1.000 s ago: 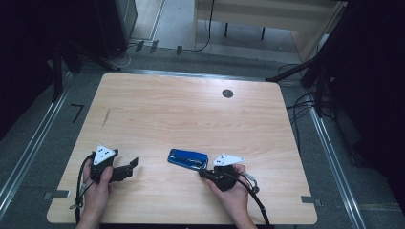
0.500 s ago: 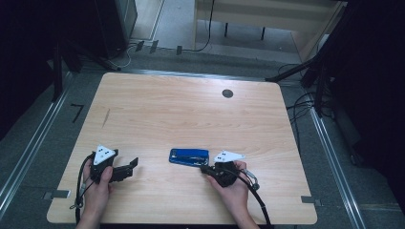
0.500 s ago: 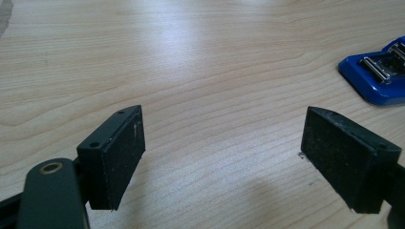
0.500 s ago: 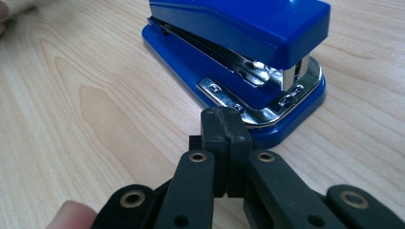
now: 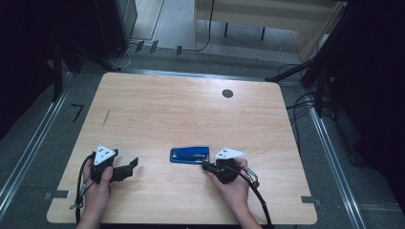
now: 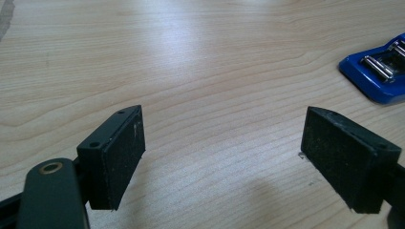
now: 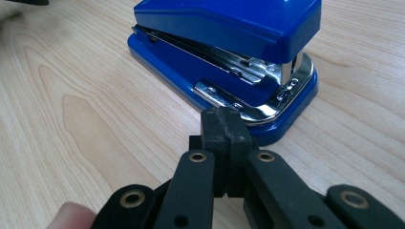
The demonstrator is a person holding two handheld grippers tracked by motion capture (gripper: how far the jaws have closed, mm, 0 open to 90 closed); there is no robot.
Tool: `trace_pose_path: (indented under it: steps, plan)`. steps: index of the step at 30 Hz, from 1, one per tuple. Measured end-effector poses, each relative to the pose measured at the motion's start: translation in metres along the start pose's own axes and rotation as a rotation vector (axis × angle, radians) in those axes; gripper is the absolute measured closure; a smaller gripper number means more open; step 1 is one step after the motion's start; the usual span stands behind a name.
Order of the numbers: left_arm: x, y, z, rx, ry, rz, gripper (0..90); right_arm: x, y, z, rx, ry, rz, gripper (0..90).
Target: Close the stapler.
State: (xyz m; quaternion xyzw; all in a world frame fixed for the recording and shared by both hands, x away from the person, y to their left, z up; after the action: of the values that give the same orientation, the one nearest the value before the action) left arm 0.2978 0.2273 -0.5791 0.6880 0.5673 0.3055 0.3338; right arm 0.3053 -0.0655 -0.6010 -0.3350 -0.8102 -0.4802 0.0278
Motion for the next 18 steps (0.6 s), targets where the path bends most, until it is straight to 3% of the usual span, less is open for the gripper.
trace_pose_path:
  steps: [7,14,18]
  plan:
    - [0.000,0.000,0.000,0.000,-0.002,-0.003,15.5,0.004,0.000,-0.006,-0.024,0.008,0.005,73.0]
    - [0.000,0.000,0.000,0.000,-0.001,-0.001,15.5,0.005,0.014,-0.033,-0.116,0.004,-0.004,52.1]
    - [0.000,0.000,0.000,-0.001,-0.001,-0.001,15.5,0.002,0.016,-0.044,-0.136,-0.005,-0.026,43.4]
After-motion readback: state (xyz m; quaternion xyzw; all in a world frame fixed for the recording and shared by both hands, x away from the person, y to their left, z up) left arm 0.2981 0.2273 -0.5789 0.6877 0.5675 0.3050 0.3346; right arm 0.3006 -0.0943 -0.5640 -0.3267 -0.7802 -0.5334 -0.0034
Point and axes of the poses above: each handheld gripper's, and its own axes: z roughly forward along the jaws, y roughly out of its top, x roughly to its left, the point moved 9 cm from there along z, roughly forward along the jaws, and after that the axes turned 12 degrees about y, right-handed, at the moved point
